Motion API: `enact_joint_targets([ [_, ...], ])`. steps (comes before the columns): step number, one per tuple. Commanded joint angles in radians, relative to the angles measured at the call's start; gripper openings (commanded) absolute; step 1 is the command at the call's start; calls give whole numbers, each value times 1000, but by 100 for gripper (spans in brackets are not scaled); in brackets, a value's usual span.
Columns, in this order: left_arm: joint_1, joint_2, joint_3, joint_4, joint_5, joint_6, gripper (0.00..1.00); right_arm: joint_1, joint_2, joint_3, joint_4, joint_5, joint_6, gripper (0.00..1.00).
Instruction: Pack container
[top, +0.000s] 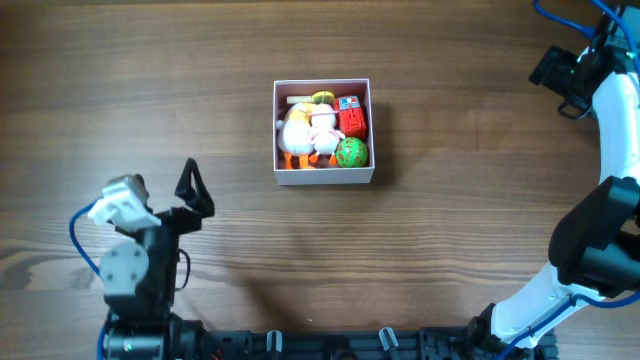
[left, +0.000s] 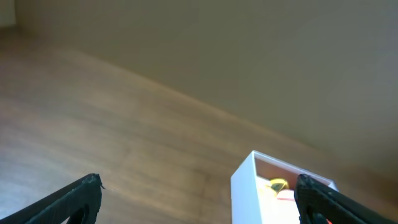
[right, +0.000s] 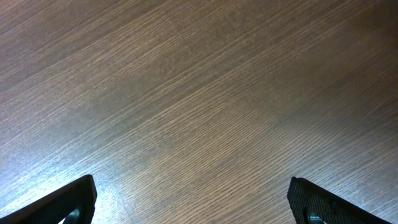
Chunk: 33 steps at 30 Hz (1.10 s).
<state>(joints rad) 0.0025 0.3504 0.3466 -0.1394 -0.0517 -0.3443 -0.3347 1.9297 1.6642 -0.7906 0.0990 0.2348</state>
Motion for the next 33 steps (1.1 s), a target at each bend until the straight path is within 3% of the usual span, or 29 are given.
enact_joint_targets([
  [1,7,-120,-99,36,21,-8,99,1,1,-2,2,17,11,100],
  [16,7,-349,-262,73,16,-8,100,1,1,-2,2,16,11,100],
  [33,8,-348,-341,106,6,-4,100,1,1,-2,2,16,11,100],
])
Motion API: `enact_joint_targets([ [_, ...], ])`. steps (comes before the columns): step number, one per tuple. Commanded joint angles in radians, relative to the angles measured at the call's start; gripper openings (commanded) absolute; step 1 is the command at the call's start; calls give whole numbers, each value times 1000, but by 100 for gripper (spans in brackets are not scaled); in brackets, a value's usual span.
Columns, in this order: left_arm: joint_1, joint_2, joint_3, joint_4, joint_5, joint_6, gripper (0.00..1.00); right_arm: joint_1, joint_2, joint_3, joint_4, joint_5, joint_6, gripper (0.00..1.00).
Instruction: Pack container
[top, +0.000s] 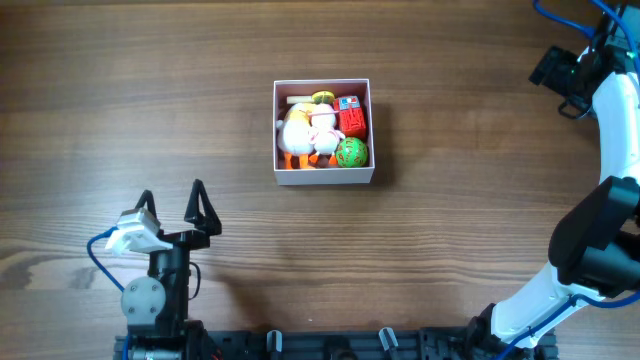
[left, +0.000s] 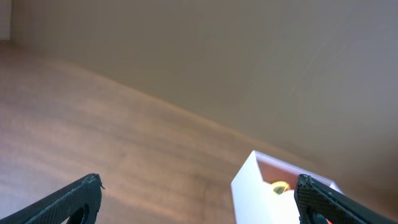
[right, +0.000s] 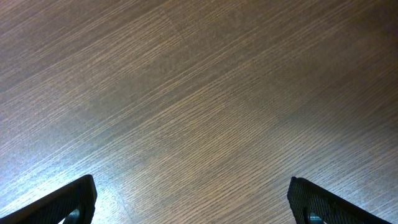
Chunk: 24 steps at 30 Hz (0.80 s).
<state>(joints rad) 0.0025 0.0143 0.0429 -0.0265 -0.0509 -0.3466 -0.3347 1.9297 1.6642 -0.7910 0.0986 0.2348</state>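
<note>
The white box (top: 325, 176) sits at mid table, filled with toys: a white plush (top: 322, 130), an orange and white plush (top: 294, 132), a red toy (top: 352, 118) and a green ball (top: 351, 153). My left gripper (top: 171, 195) is open and empty near the front left, well short of the box and pointing toward the far side. Its wrist view shows the box's near corner (left: 245, 190) by the right finger, with a yellow piece (left: 280, 186) inside. My right gripper (top: 556, 72) hovers at the far right corner, open (right: 191, 181) over bare wood.
The wooden table (top: 480, 200) stretches all round the box. The right arm's white links (top: 600, 200) run along the right edge, from front to back. A dark rail (top: 330, 345) lines the front edge.
The left arm has drawn back toward the front edge and squared up, so both open fingers now show from above. The box, the toys and the right arm are unchanged.
</note>
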Motion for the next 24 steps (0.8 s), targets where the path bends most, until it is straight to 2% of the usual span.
enact_joint_targets([
  [1,8,-11,-37,-10,5,-2,100,1,1,-2,2,17,11,100],
  [24,8,-11,-37,-42,10,2,100,1,1,-2,2,17,11,100],
])
